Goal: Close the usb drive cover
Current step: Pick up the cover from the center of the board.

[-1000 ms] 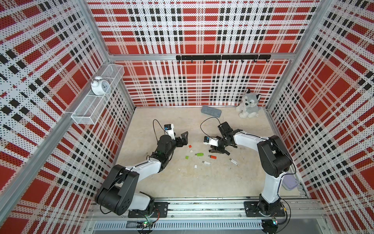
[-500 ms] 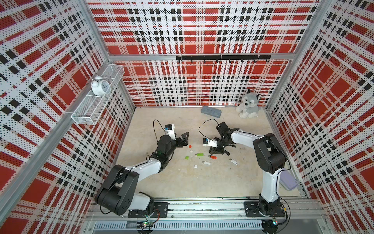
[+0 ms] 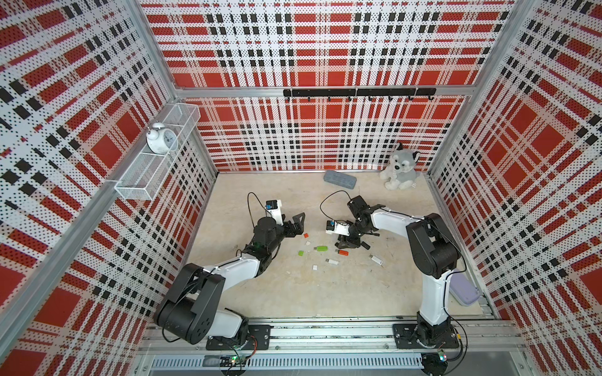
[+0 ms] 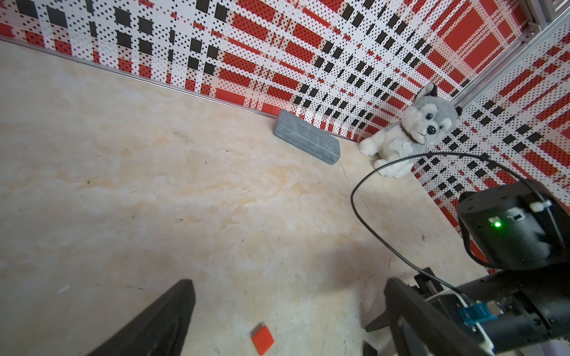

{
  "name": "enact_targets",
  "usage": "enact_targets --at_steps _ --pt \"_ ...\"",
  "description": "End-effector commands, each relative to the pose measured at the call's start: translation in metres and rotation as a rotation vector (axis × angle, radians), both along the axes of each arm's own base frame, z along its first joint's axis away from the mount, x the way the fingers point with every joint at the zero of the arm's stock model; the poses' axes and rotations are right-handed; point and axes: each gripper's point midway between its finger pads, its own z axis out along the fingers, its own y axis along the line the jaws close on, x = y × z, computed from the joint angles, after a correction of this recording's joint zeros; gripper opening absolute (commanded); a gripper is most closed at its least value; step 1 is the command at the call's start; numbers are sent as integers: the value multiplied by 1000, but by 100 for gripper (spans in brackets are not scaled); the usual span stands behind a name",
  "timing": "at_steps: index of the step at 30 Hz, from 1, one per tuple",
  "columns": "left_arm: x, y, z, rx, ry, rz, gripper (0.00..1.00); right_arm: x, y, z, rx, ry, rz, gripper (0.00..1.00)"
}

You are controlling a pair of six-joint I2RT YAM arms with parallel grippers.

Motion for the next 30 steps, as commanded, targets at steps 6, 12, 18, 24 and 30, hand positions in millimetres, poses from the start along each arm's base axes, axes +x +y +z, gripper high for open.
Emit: enact_targets --at_steps 6,12,18,24,30 --pt "3 2 9 -13 -29 7 98 3 12 14 53 -17 -118 48" --pt "3 1 10 -14 -29 3 98 0 13 7 22 -6 -153 47" --pt "2 2 9 -13 -27 4 98 -1 7 0 -9 9 -199 46" --pt "0 6 10 -14 -32 12 98 -10 3 -3 -16 40 -207 38" --pt "1 3 13 -16 -37 3 98 -12 2 -8 -28 48 -193 32"
